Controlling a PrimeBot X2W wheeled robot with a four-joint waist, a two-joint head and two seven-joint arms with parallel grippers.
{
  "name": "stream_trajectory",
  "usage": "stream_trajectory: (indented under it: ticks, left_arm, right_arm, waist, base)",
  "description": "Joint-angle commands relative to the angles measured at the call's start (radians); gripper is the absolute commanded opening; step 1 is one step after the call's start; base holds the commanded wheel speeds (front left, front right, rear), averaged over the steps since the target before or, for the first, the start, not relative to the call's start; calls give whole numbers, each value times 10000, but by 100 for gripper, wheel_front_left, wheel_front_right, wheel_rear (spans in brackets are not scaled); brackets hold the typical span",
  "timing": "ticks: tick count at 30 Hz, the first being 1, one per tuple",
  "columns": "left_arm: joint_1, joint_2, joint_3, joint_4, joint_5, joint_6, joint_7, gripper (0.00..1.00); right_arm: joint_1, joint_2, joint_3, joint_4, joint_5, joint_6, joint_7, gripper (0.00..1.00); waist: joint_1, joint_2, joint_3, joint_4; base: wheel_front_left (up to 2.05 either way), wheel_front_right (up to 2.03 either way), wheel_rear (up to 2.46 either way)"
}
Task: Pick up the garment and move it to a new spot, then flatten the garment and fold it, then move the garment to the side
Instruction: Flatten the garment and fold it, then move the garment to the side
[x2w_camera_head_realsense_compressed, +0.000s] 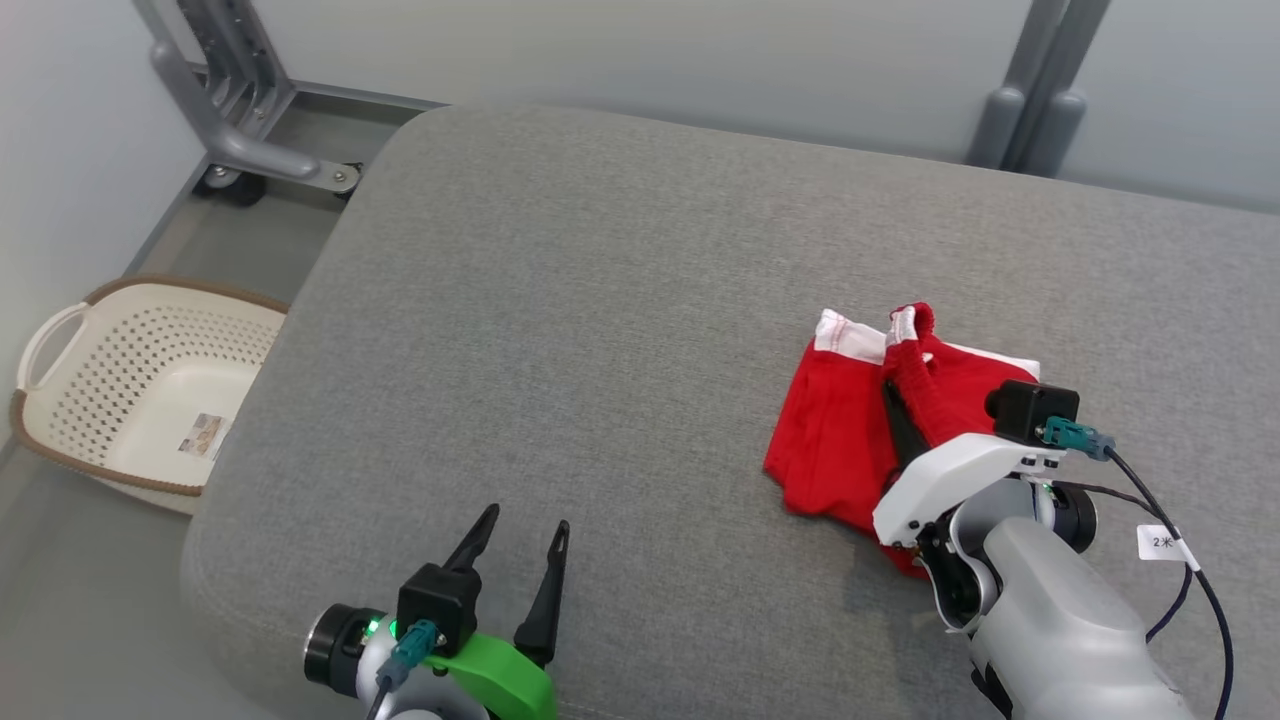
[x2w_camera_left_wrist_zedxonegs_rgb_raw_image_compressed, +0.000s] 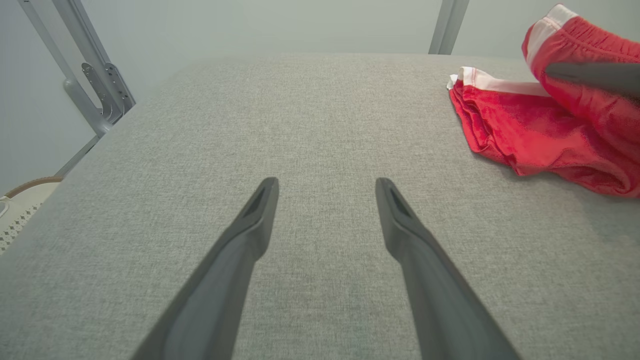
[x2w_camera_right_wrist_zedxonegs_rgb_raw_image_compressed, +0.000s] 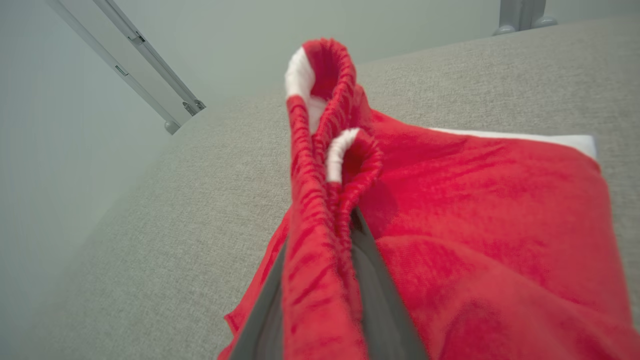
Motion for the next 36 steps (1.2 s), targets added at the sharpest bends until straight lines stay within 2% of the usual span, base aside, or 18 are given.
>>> stream_trajectory:
  ticks: [1,2,3,8,13,17,21,27,36]
  left_arm:
    - [56,18,-255,-34,36,-58,-28,100]
    - [80,20,-365,-17,52,-58,-28,100]
    - [108,20,-434,-9,47,-50,-28,100]
    - [260,18,-355,95,97,51,-28,100]
    - [306,14,-229,64,123,76,-28,100]
    - [279,17,-243,16,102,45,-28,100]
    - [272,17,-265,8,122,21,-28,100]
    - [240,17,-301,15,86,-11,-28,100]
    - [12,17,-229,-26,182,-3,-28,100]
  right_arm:
    - [-175,-32,-132,245,-89,-4,-88,3]
    - [-231,-29,-192,375,-141,-4,-104,42]
    - [-294,-24,-214,481,-219,-2,-113,100]
    - [-405,-4,-198,332,-505,-4,-106,100]
    - [-123,-2,-294,-836,-311,-4,-108,100]
    - [529,-12,-1212,-1902,-434,-4,-101,100]
    - [1296,-169,-2406,-2337,-677,-4,-102,100]
    - [1947,-196,-3180,-1838,-959,-2,-103,100]
    - [1369,-80,-2966,-458,-571,-2,-104,100]
  waist:
    - [0,0,-44,741]
    - [0,0,-40,819]
    - [0,0,-39,864]
    - [0,0,-106,763]
    - [0,0,-143,416]
    - [0,0,-153,81]
    - [0,0,-139,-122]
    - [0,0,-23,-207]
    - [0,0,284,217]
  base:
    - [0,0,0]
    - [0,0,0]
    - [0,0,0]
    - [0,0,0]
    - [0,0,0]
    - [0,0,0]
    - [0,0,0]
    - [0,0,0]
    - [0,0,0]
